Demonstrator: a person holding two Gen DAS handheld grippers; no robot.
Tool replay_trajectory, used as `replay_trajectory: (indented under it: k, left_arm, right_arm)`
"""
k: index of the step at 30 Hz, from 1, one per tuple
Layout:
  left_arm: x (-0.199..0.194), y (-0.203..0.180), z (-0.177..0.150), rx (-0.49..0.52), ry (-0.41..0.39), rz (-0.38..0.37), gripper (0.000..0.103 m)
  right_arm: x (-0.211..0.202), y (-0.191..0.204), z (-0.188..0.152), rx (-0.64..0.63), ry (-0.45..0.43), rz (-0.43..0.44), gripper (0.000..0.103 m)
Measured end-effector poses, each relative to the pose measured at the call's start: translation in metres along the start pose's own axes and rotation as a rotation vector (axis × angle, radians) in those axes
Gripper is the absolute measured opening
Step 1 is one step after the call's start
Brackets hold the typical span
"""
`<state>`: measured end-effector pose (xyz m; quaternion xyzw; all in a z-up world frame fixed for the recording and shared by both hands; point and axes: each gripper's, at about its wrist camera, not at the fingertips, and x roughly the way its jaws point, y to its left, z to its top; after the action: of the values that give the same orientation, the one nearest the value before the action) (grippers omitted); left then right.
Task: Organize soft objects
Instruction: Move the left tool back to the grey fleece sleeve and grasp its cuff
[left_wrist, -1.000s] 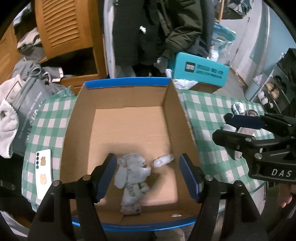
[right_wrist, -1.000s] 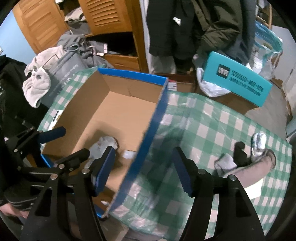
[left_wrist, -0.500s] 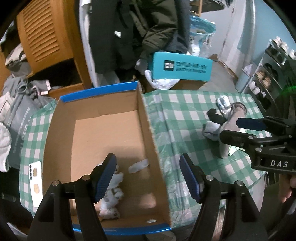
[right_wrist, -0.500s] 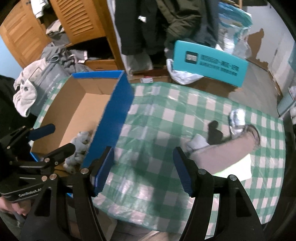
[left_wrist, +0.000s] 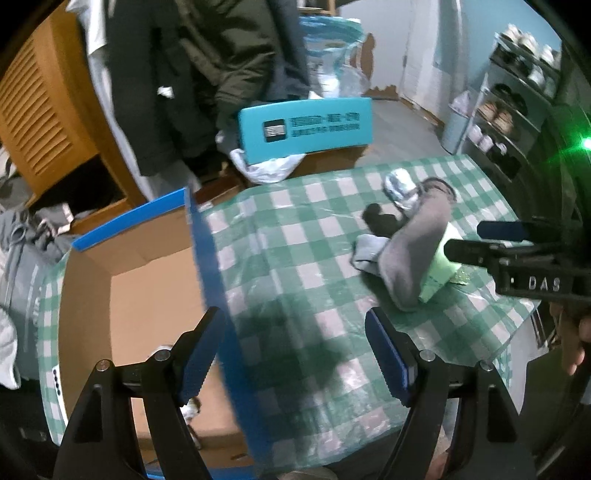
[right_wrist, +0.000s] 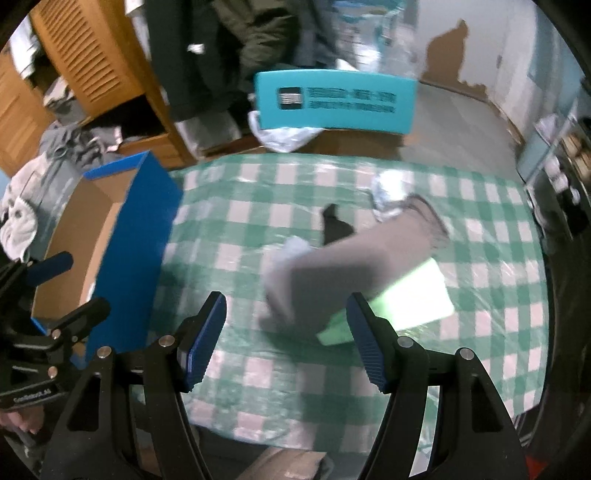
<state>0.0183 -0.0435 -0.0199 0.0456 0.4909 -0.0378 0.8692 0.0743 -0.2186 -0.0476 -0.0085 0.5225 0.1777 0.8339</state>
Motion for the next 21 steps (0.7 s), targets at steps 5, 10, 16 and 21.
replay_trajectory:
  k: [5, 10, 16, 21]
  left_arm:
    - [0.008, -0.029, 0.005, 0.06, 0.014, -0.004, 0.079]
    - [0.017, -0.051, 0.012, 0.094, 0.03, -0.029, 0.079]
    - [0.033, -0.078, 0.023, 0.149, 0.058, -0.076, 0.08]
    - [0.049, -0.092, 0.035, 0.153, 0.09, -0.117, 0.08]
  right_arm:
    - [-0.005, -0.03, -0.003, 0.052, -0.013, -0.033, 0.068]
    - [-0.008, -0.06, -0.008, 0.097, -0.017, -0.069, 0.069]
    - [-0.002, -0.091, -0.011, 0.147, 0.006, -0.121, 0.069]
    - [0.006, -0.112, -0.016, 0.199, 0.014, -0.123, 0.069]
